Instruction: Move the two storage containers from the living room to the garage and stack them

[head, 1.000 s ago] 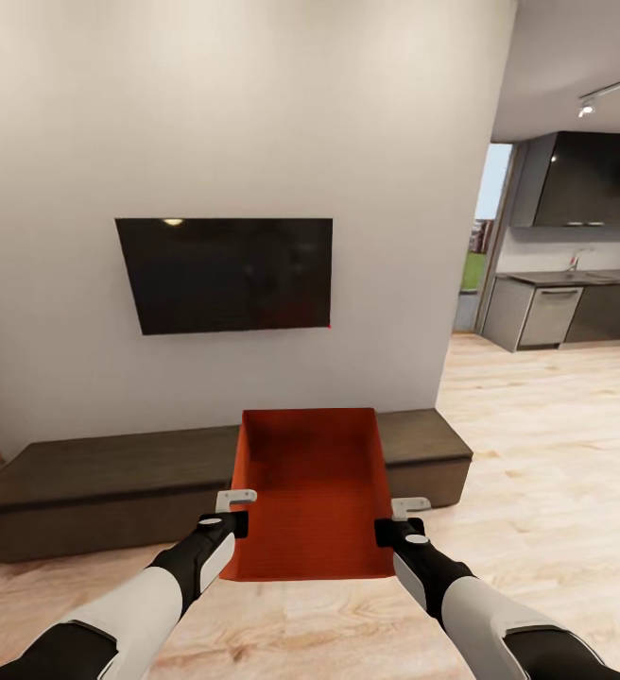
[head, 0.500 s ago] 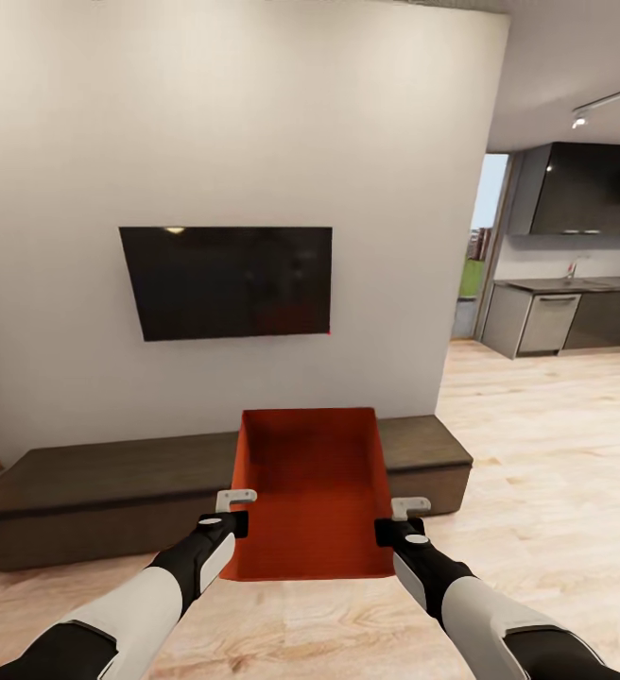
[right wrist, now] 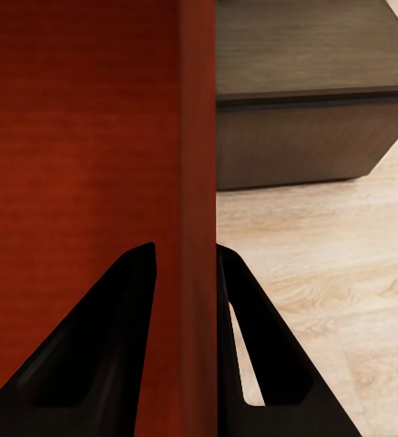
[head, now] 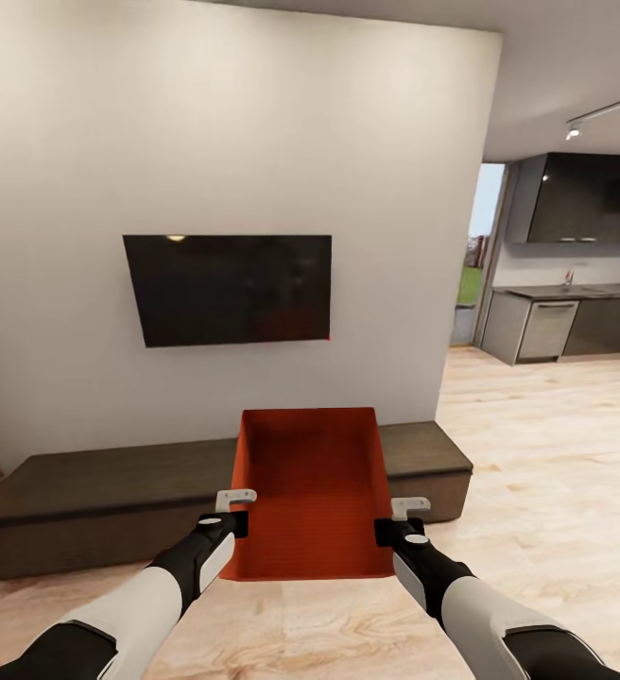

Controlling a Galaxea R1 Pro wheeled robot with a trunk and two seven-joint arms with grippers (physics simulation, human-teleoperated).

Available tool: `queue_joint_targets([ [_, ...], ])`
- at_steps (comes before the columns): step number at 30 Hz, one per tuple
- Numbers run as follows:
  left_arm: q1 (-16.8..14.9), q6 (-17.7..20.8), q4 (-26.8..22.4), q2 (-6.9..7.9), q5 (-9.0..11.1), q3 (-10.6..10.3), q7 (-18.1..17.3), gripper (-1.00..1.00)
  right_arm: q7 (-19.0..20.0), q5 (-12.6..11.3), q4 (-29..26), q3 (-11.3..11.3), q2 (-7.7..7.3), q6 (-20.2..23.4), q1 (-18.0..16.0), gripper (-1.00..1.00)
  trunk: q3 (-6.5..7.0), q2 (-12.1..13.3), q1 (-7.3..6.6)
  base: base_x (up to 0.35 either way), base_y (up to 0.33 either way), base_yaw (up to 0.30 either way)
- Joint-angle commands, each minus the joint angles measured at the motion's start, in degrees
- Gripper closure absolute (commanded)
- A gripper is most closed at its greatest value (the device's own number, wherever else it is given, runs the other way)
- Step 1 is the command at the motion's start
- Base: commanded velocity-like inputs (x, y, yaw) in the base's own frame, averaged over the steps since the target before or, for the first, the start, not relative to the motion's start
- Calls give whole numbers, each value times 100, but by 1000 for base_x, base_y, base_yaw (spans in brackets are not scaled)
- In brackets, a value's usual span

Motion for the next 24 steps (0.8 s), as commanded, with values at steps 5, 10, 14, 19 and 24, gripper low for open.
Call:
queue_joint_targets([
  [5,-7,42,-33,14,-160,55,110,100,-20,-42,24,-8,0,-9,-4,100,35,-8,2,0,0,0],
  [10,-7,42,-33,14,-160,55,110,100,-21,-42,24,-7,0,-9,-4,100,80,-8,2,0,0,0],
  [14,-7,42,-33,14,-160,55,110,100,-20,-42,24,-12,0,-9,-4,100,116,-8,2,0,0,0],
  [19,-7,42,-33,14,-160,55,110,100,-20,-42,24,-11,0,-9,-4,100,161,-8,2,0,0,0],
  [24,-7,42,-40,14,-160,55,110,100,-20,-42,24,-12,-1,-9,-4,100,206,-8,2,0,0,0],
])
